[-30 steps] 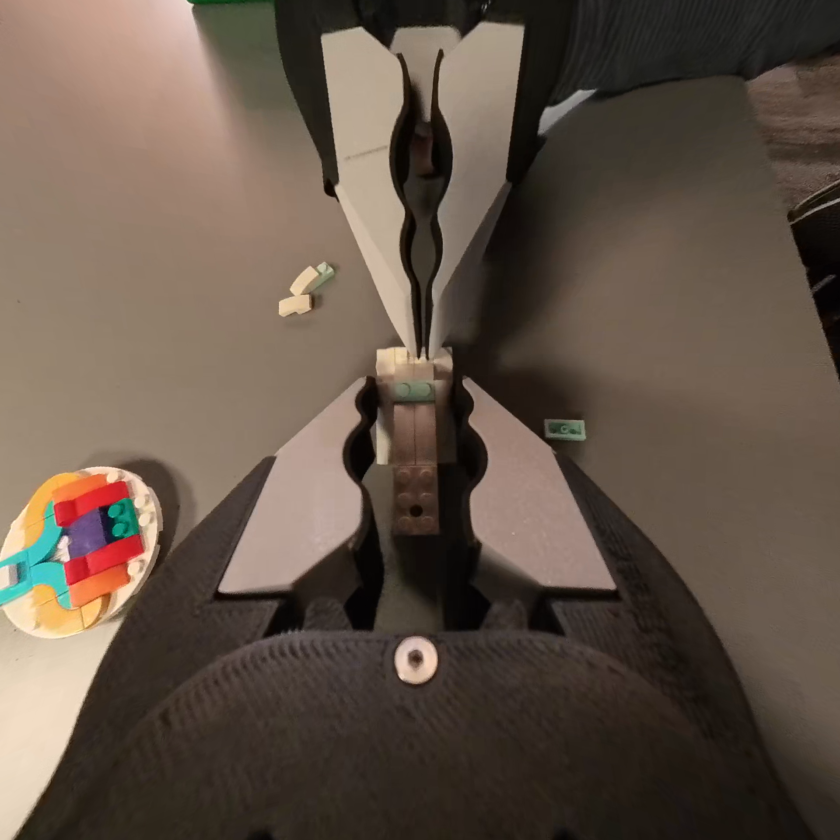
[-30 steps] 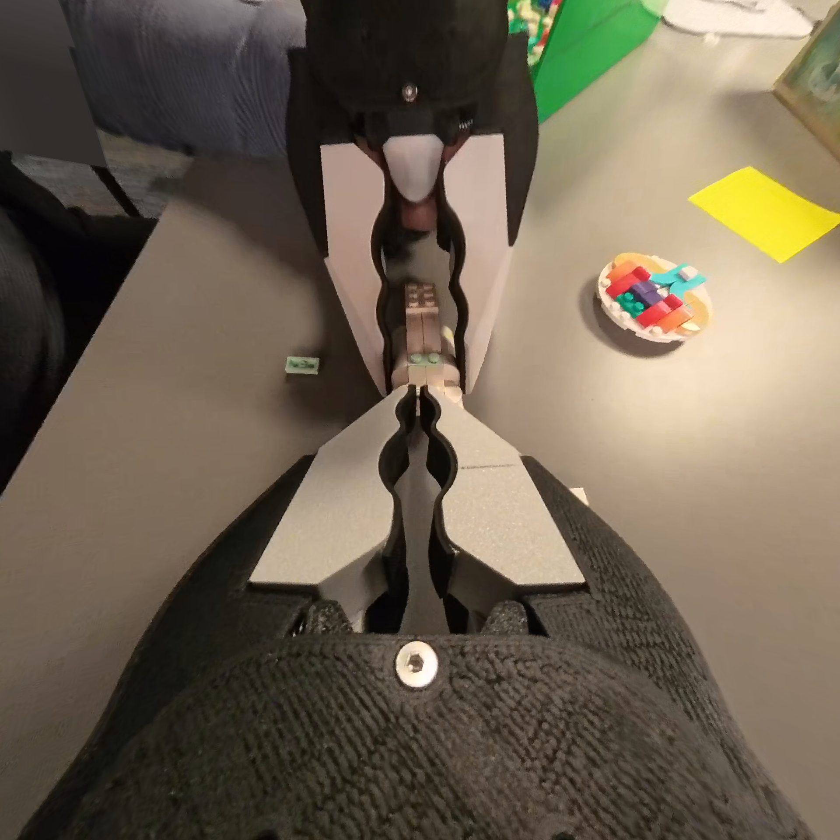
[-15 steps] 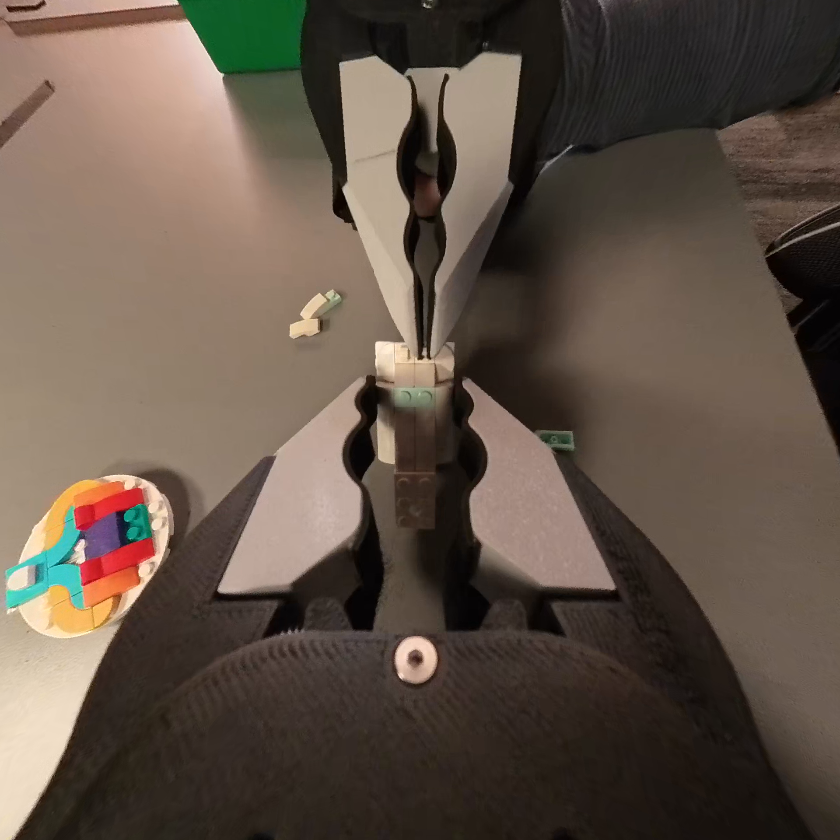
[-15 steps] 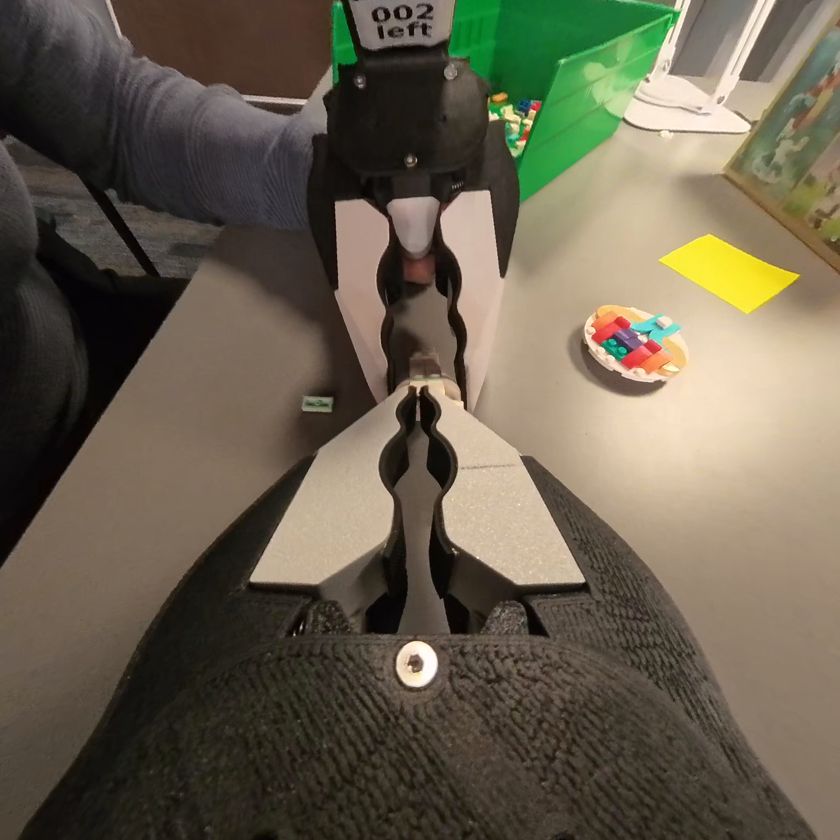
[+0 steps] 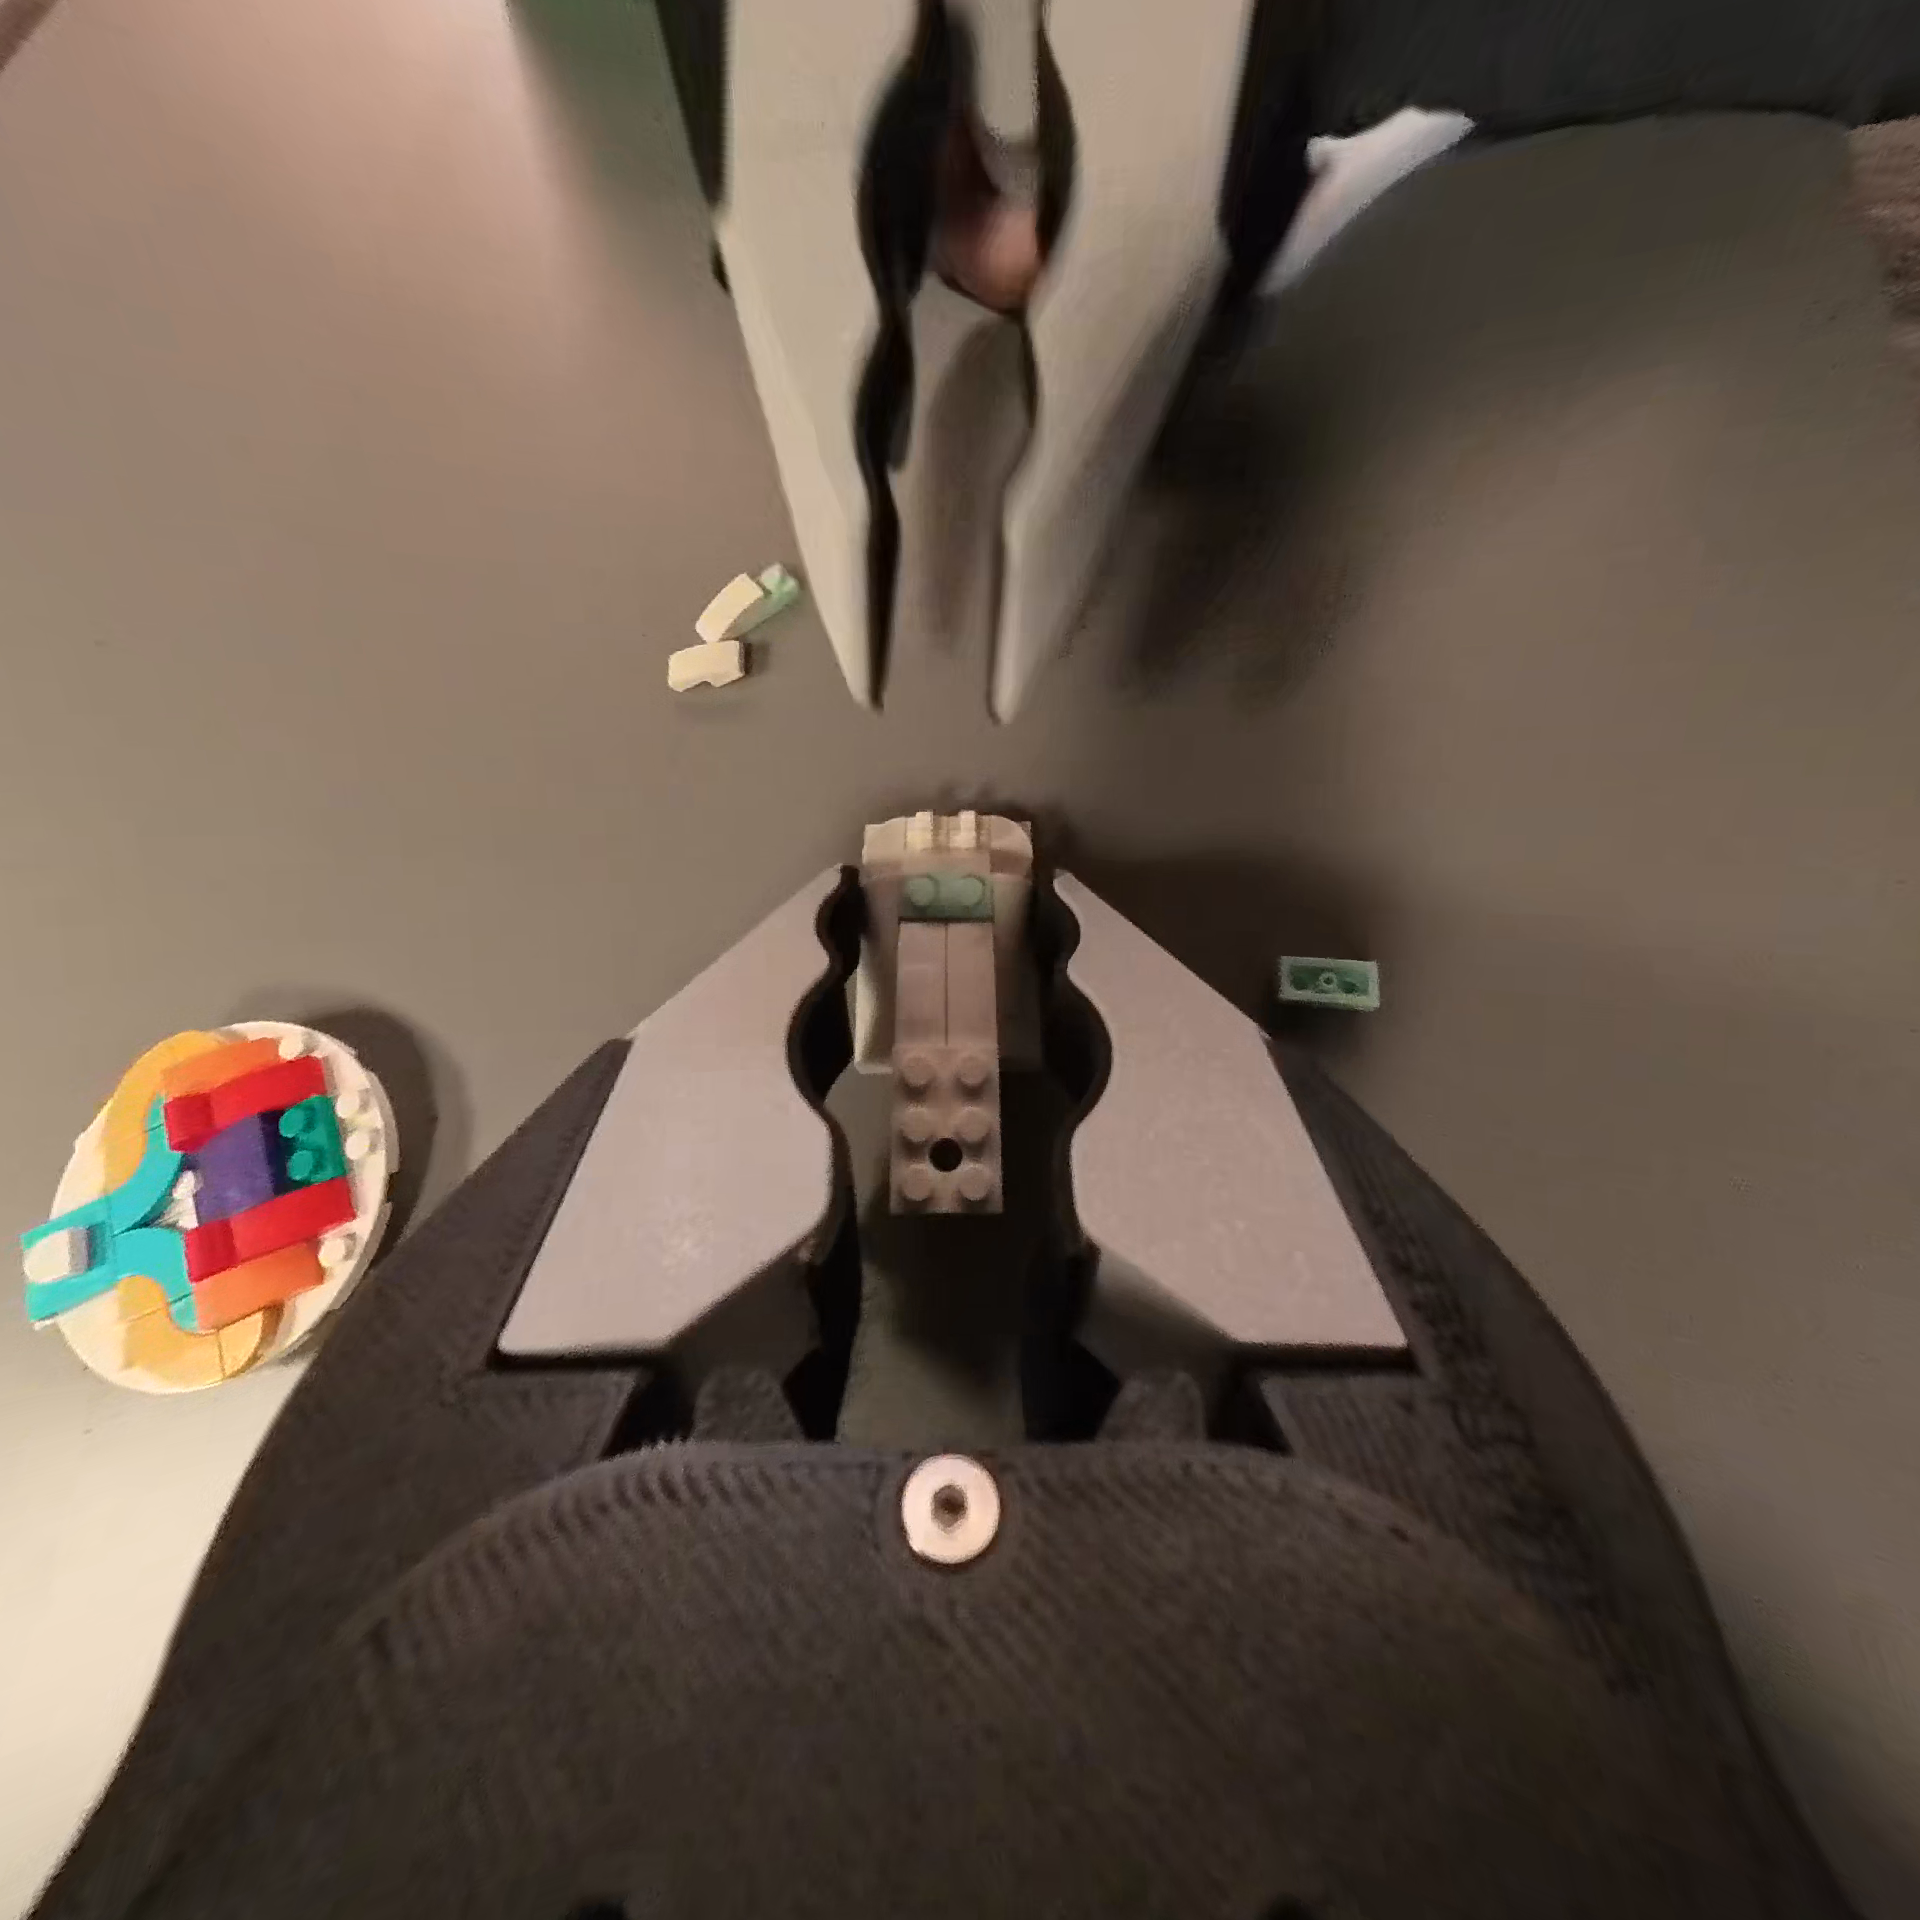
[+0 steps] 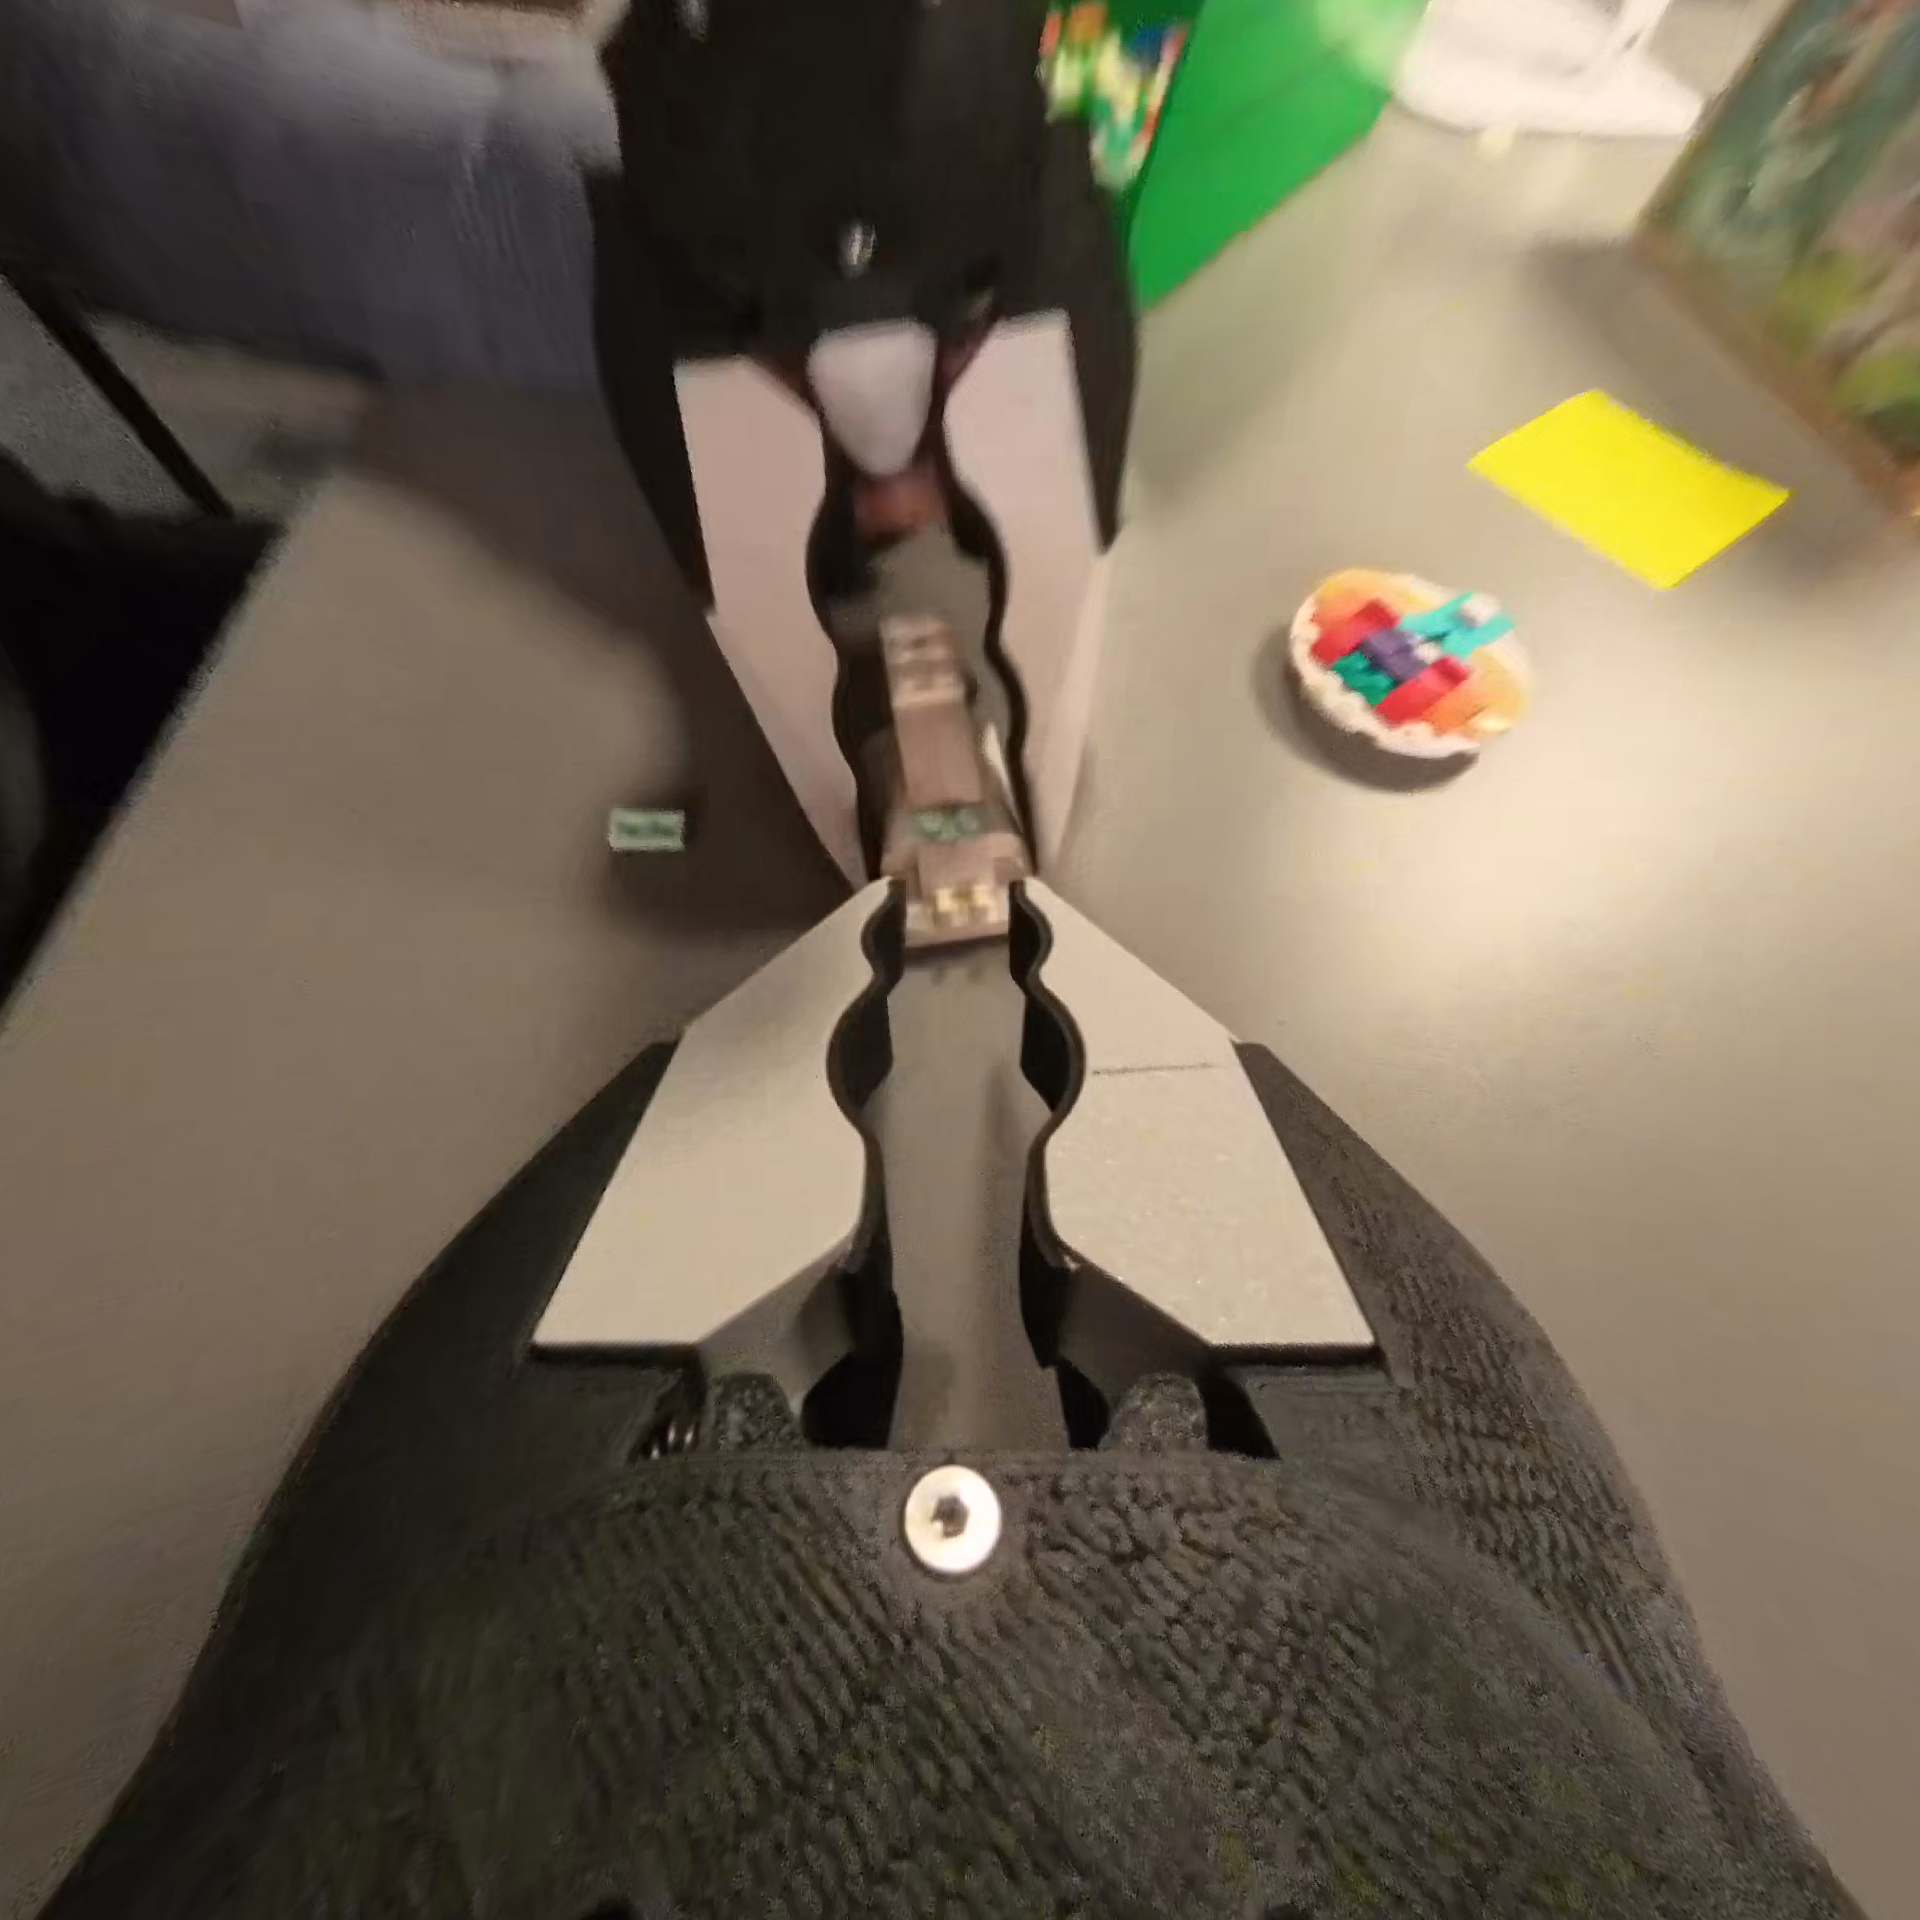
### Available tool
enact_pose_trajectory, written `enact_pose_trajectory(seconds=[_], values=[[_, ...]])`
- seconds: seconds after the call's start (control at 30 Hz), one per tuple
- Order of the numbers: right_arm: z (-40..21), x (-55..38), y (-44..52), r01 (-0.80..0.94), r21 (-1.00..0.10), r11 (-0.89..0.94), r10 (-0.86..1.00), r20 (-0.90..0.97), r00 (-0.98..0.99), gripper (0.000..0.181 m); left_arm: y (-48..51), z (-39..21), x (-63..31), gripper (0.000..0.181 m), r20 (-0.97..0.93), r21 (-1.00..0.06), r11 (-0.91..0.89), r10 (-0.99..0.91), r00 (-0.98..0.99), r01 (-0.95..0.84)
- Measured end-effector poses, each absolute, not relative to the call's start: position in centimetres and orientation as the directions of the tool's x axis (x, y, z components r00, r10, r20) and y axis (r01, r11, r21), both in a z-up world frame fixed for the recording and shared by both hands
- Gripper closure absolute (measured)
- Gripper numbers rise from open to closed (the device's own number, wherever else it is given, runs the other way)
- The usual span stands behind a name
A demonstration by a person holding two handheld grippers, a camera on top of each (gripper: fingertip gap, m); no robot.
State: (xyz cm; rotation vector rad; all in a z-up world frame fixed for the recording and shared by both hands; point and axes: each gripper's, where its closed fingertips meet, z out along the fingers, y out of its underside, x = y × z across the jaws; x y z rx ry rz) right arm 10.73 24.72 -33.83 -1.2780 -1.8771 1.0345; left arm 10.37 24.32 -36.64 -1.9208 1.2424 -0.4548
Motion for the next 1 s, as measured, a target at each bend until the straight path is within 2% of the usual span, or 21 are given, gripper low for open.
enact_pose_trajectory(seconds=[0.03, 0.07, 0.13, 0.23, 0.3, 0.33, 0.5, 0.77, 1.0], values=[[-34.8, 10.5, 24.5, 0.483, -0.834, 0.269, 0.936, 0.108, -0.335, 0.164, 24.3, -36.6, 10.3, 0.145, -0.125, -0.772, -0.203, -0.881, 0.457, -0.603], [-35.3, 10.3, 24.4, 0.497, -0.813, 0.304, 0.93, 0.138, -0.342, 0.166, 24.2, -36.5, 10.2, 0.127, -0.132, -0.769, -0.204, -0.877, 0.462, -0.606], [-35.1, 9.9, 24.1, 0.481, -0.821, 0.307, 0.927, 0.144, -0.345, 0.167, 23.9, -36.5, 9.5, 0.121, -0.133, -0.763, -0.213, -0.873, 0.47, -0.611], [-34.8, 9.7, 24.2, 0.476, -0.833, 0.282, 0.932, 0.12, -0.342, 0.165, 23.8, -36.6, 8.6, 0.127, -0.118, -0.747, -0.24, -0.87, 0.478, -0.62], [-35.5, 9.5, 24.3, 0.508, -0.808, 0.298, 0.928, 0.121, -0.352, 0.163, 23.5, -36.7, 9.0, 0.146, -0.084, -0.75, -0.249, -0.883, 0.462, -0.612], [-35.7, 9.4, 24.3, 0.52, -0.798, 0.305, 0.925, 0.118, -0.361, 0.162, 23.5, -36.7, 9.2, 0.149, -0.091, -0.751, -0.242, -0.883, 0.46, -0.615], [-36.0, 9.5, 23.9, 0.558, -0.796, 0.236, 0.918, -0.005, -0.395, 0.168, 23.4, -36.7, 9.2, 0.148, -0.082, -0.758, -0.239, -0.888, 0.452, -0.607], [-36.0, 9.5, 23.5, 0.525, -0.786, 0.325, 0.878, 0.045, -0.476, 0.169, 23.2, -36.7, 9.4, 0.149, -0.097, -0.766, -0.196, -0.906, 0.412, -0.612], [-34.6, 9.3, 23.6, 0.46, -0.846, 0.269, 0.9, 0.051, -0.433, 0.17, 23.3, -36.2, 9.3, 0.149, -0.097, -0.789, -0.192, -0.899, 0.428, -0.583]])
